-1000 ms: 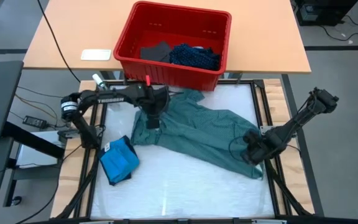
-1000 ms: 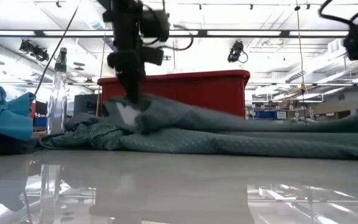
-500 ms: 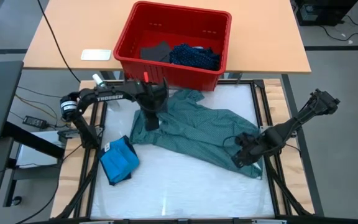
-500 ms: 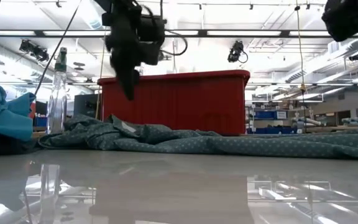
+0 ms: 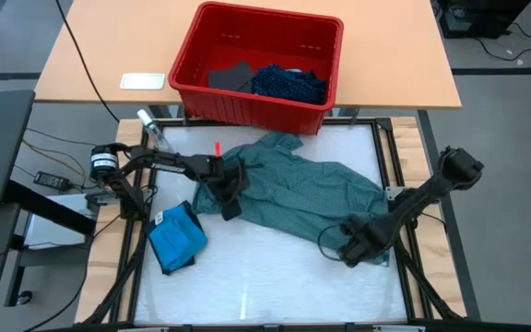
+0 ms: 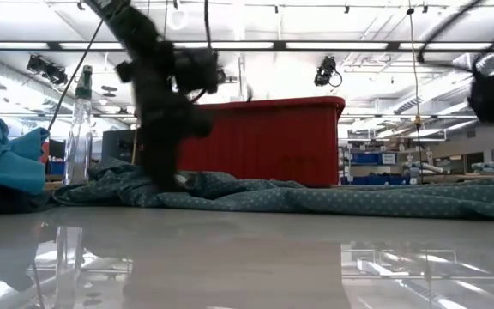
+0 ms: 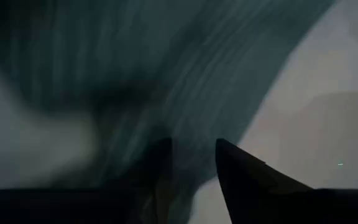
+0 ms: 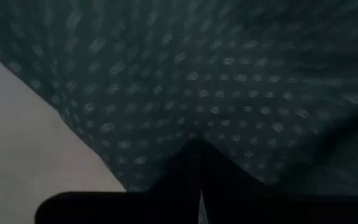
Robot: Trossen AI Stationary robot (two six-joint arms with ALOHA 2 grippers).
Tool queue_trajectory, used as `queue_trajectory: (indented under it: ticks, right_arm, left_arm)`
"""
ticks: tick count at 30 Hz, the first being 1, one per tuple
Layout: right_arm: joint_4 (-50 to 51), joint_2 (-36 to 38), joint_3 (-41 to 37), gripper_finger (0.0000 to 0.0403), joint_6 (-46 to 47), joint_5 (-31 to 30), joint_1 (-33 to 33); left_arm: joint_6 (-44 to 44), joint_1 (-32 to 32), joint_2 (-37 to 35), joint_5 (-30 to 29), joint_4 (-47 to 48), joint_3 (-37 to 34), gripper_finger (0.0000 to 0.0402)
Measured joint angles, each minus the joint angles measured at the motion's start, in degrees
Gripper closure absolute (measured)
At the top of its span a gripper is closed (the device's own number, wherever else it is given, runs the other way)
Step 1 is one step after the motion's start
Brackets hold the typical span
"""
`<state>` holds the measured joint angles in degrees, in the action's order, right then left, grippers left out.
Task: Fold laundry
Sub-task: Fold the green polo shirt
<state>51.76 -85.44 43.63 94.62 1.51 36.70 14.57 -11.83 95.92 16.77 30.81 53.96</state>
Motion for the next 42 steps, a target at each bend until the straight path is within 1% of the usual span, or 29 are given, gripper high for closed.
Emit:
queue_trajectory:
  ticks: [2, 5, 6, 8, 10, 14, 16, 18, 20, 22, 24, 26, 29, 32, 35, 38, 40, 42]
  right_arm:
    - [-5.1, -2.8, -0.9, 0.0386, 0.2, 2.6, 1.0]
    - [-17.2, -6.1, 0.1, 0.0393, 1.1, 6.4, 3.8]
    - [-20.8, -6.9, 0.7, 0.0396, 1.2, 7.1, 4.7]
    - [-24.3, -7.1, 1.9, 0.0397, 1.4, 7.0, 6.4]
    - [-27.3, -6.8, 3.3, 0.0395, 1.7, 6.7, 7.9]
    - [-31.6, -3.7, 5.2, 0.0395, -0.8, 7.4, 9.7]
    - [-31.5, -1.4, 5.2, 0.0395, -2.3, 6.3, 9.6]
    - [-28.5, 0.8, 5.2, 0.0395, -3.3, 2.9, 8.5]
    - [-21.8, 2.4, 5.2, 0.0395, -3.0, -1.1, 7.1]
    - [-14.1, 3.0, 5.1, 0.0395, -2.5, -3.3, 5.4]
    - [-8.2, 3.0, 4.0, 0.0395, -1.4, -3.4, 3.7]
    - [-6.3, 2.9, 1.9, 0.0396, 0.0, -2.7, 2.6]
    - [-9.5, 1.7, -1.3, 0.0398, 3.8, -0.1, 2.1]
    - [-18.6, -1.0, -2.7, 0.0398, 8.4, 4.0, 3.3]
    - [-31.5, -4.7, -1.5, 0.0399, 14.1, 5.8, 5.5]
    - [-40.4, -8.3, 1.7, 0.0399, 17.4, 6.4, 7.2]
    - [-41.7, -9.0, 4.7, 0.0400, 17.7, 7.3, 7.9]
    - [-38.8, -8.5, 7.3, 0.0400, 17.5, 7.7, 8.0]
  left_arm:
    - [0.9, -0.4, 0.0, 0.1, 1.5, -2.3, 0.0287]
    - [-0.3, -0.7, -0.3, 0.9, 5.4, -3.4, 0.0292]
    - [-1.3, -0.7, -0.3, 0.9, 7.4, -3.2, 0.0294]
    - [-3.7, -0.8, -0.2, 0.8, 10.2, -2.5, 0.0296]
    - [-6.1, -0.8, -0.3, -0.9, 11.7, -1.5, 0.0297]
    - [-13.1, -1.8, -0.3, -7.2, 12.8, 1.8, 0.0297]
    - [-16.7, -2.6, -0.4, -9.6, 13.2, 3.4, 0.0297]
    - [-19.4, -3.9, -0.4, -11.7, 13.6, 5.3, 0.0297]
    - [-21.6, -5.7, -0.4, -12.8, 14.3, 7.2, 0.0297]
    - [-23.3, -7.8, -0.4, -12.9, 14.4, 8.0, 0.0297]
    - [-24.9, -10.0, -0.4, -12.9, 14.4, 8.5, 0.0297]
    - [-26.7, -12.4, -0.4, -12.8, 13.6, 8.6, 0.0297]
    - [-29.3, -16.3, -0.4, -13.1, 13.3, 8.6, 0.0297]
    - [-30.3, -20.1, -0.4, -13.8, 12.8, 8.6, 0.0297]
    - [-30.7, -23.2, -0.4, -13.8, 12.4, 8.6, 0.0297]
    - [-31.3, -25.1, -0.4, -13.9, 12.5, 8.6, 0.0297]
    - [-31.3, -25.6, -0.7, -13.9, 13.0, 8.6, 0.0297]
    - [-31.7, -25.5, -1.5, -13.4, 13.4, 8.7, 0.0297]
